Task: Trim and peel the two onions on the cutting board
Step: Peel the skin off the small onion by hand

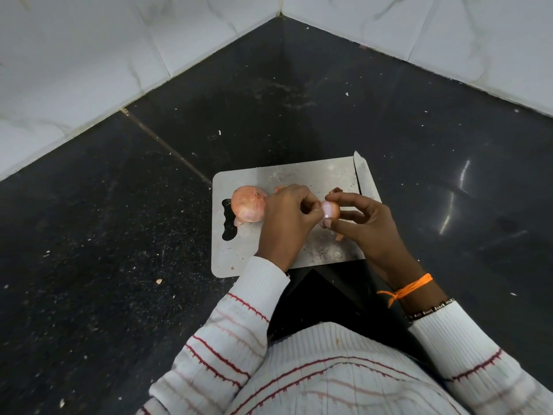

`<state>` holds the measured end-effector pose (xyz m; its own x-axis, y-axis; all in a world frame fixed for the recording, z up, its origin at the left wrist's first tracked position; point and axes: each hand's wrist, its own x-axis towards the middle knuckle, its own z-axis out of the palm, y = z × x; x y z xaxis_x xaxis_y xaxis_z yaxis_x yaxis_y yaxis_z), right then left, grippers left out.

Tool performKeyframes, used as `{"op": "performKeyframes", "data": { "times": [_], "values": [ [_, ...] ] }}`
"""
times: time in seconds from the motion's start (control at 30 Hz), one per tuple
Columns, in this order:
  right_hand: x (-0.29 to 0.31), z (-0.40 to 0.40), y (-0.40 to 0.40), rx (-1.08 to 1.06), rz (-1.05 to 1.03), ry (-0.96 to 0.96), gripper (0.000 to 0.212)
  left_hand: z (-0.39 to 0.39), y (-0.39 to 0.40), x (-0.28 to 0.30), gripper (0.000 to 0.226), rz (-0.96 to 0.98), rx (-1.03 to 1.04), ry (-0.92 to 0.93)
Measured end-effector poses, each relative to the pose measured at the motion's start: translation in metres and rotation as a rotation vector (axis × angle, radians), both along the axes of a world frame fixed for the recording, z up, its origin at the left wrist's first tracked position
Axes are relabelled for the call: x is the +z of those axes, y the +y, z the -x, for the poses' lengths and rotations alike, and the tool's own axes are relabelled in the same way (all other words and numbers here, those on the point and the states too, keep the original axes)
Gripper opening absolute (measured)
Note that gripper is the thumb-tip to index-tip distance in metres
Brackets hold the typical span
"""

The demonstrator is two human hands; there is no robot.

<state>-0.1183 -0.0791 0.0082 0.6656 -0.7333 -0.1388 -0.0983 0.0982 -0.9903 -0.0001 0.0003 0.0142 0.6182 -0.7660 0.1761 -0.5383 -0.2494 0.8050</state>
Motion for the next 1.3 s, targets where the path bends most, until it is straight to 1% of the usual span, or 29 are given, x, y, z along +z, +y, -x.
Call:
{"op": "performKeyframes", "data": {
  "times": [0.1, 0.17, 0.23, 0.3, 0.4, 0.53, 0.67, 0.87, 1.0, 1.07, 1.2, 1.3],
  "values": [
    [0.002, -0.002, 0.0, 0.008, 0.017, -0.035, 0.036, -0.006, 0.002, 0.0, 0.005, 0.032, 0.01, 0.076],
    [0.004, -0.002, -0.003, -0.002, 0.029, -0.052, 0.036, -0.007, 0.002, 0.0, 0.009, 0.056, 0.029, 0.164],
    [0.004, 0.0, -0.006, -0.003, 0.042, -0.052, 0.037, -0.007, 0.002, 0.002, 0.011, 0.077, 0.025, 0.291],
    [0.004, 0.001, -0.006, 0.006, 0.042, -0.058, 0.037, -0.007, 0.001, 0.004, 0.013, 0.069, 0.002, 0.337],
    [0.004, 0.002, -0.006, 0.015, 0.054, -0.068, 0.037, -0.006, 0.0, 0.006, 0.017, 0.032, -0.033, 0.244],
    [0.003, 0.003, -0.007, 0.006, 0.057, -0.073, 0.037, -0.005, -0.002, 0.006, 0.012, 0.061, -0.059, 0.12],
    [0.002, 0.002, -0.008, -0.007, 0.07, -0.055, 0.035, 0.0, -0.003, 0.008, 0.01, 0.056, -0.074, -0.044],
    [0.002, 0.001, -0.006, -0.004, 0.081, -0.034, 0.036, 0.003, -0.005, 0.006, 0.012, 0.042, -0.069, -0.154],
    [0.001, 0.001, -0.007, -0.02, 0.067, -0.046, 0.035, 0.003, -0.006, 0.004, 0.012, 0.065, -0.049, -0.173],
    [-0.001, 0.001, -0.007, -0.027, 0.032, -0.064, 0.036, 0.003, -0.007, 0.005, 0.011, 0.075, -0.024, -0.119],
    [-0.006, 0.003, -0.01, -0.037, -0.035, -0.116, 0.037, 0.005, -0.006, 0.008, 0.006, 0.083, 0.031, 0.135],
    [-0.008, 0.002, -0.011, -0.037, -0.163, -0.207, 0.037, 0.005, -0.008, 0.008, 0.003, 0.113, 0.104, 0.344]
  ]
}}
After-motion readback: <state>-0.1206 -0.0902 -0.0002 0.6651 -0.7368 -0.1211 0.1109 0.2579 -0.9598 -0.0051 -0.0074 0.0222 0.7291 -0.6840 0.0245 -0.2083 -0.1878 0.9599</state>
